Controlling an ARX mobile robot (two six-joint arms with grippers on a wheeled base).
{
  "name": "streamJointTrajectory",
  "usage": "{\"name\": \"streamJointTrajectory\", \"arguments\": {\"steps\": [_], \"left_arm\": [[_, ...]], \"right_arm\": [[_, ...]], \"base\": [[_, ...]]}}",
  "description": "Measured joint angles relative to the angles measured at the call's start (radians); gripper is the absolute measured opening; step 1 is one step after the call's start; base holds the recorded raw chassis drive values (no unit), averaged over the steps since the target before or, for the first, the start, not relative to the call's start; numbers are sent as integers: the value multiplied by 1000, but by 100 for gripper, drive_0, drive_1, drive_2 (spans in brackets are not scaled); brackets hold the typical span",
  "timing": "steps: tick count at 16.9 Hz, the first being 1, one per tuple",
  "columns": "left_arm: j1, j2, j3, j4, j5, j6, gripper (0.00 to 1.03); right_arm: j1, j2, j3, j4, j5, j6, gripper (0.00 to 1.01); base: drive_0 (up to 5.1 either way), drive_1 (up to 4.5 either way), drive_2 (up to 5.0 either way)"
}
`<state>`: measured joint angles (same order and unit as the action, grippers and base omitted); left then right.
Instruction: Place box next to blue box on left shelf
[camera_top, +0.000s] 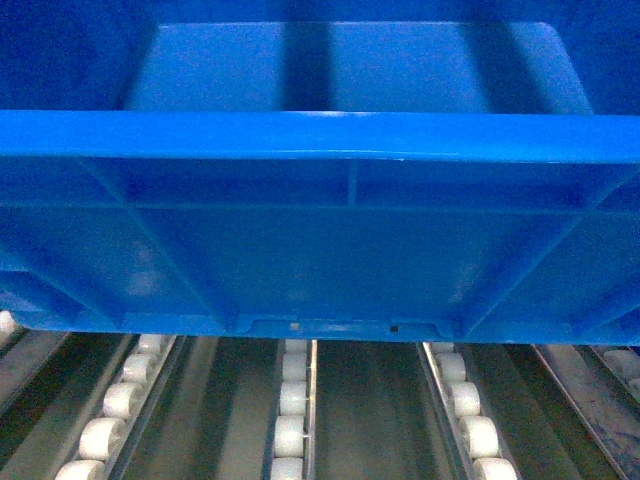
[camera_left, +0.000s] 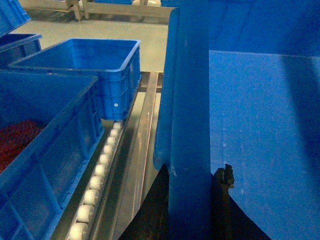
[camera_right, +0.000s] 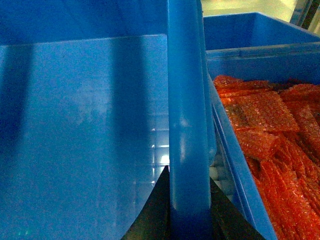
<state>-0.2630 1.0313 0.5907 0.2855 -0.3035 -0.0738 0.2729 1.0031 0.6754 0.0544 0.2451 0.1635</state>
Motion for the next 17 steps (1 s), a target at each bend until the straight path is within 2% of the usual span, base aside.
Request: {"name": "streamJointTrajectory", "arguments": {"steps": [17], "left_arm": [[0,0,0,0,0,0,10]], "right_arm": [[0,0,0,0,0,0,9]], "base": [[0,0,0]]}}
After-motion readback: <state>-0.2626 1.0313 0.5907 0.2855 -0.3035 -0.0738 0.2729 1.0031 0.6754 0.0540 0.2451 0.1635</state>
